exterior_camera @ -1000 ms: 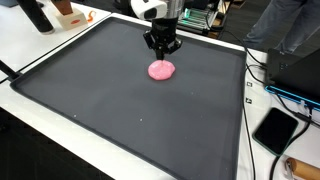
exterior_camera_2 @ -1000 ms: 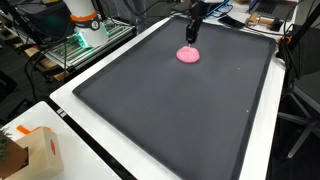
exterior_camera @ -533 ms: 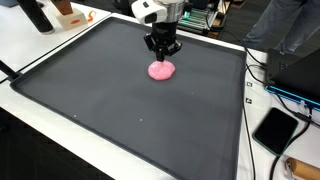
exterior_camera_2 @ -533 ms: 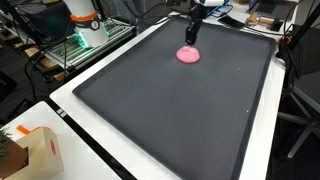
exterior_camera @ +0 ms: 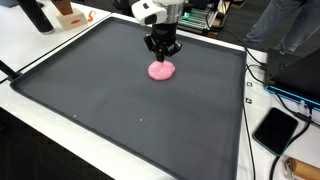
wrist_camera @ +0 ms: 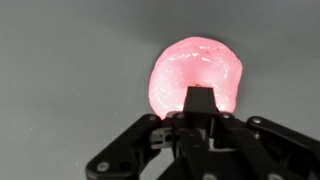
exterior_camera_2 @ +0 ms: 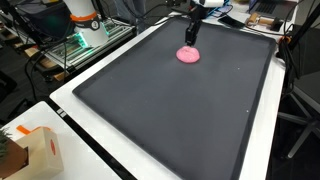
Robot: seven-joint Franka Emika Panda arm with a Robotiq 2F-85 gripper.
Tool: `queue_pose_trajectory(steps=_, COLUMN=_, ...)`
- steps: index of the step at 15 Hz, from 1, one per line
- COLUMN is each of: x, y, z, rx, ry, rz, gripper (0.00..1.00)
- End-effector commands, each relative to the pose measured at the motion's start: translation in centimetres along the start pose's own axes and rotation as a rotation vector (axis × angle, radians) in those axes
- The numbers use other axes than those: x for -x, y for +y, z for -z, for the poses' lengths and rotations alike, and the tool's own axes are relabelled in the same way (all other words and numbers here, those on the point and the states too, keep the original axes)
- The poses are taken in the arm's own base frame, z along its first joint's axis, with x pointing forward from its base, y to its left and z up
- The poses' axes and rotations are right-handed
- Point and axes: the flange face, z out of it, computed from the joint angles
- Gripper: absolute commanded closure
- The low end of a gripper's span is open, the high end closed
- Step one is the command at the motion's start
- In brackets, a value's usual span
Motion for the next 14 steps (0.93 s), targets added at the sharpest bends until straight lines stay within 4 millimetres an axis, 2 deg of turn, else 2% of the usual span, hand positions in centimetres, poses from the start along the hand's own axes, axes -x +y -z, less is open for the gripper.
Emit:
queue_pose_trajectory(steps=1, x=0.1, y=0.0, z=-1.0, rx=-0.009, ry=-0.008, rz=0.003, gripper=0.96)
queue_pose_trajectory(steps=7, x=0.1, y=0.1, z=-0.4, rx=-0.011, ry=-0.001, rz=0.003, gripper=0.96)
queue_pose_trajectory(steps=14, x=0.1, y=0.5, z=1.5, rx=-0.003, ry=0.016, rz=-0.008, gripper=0.96)
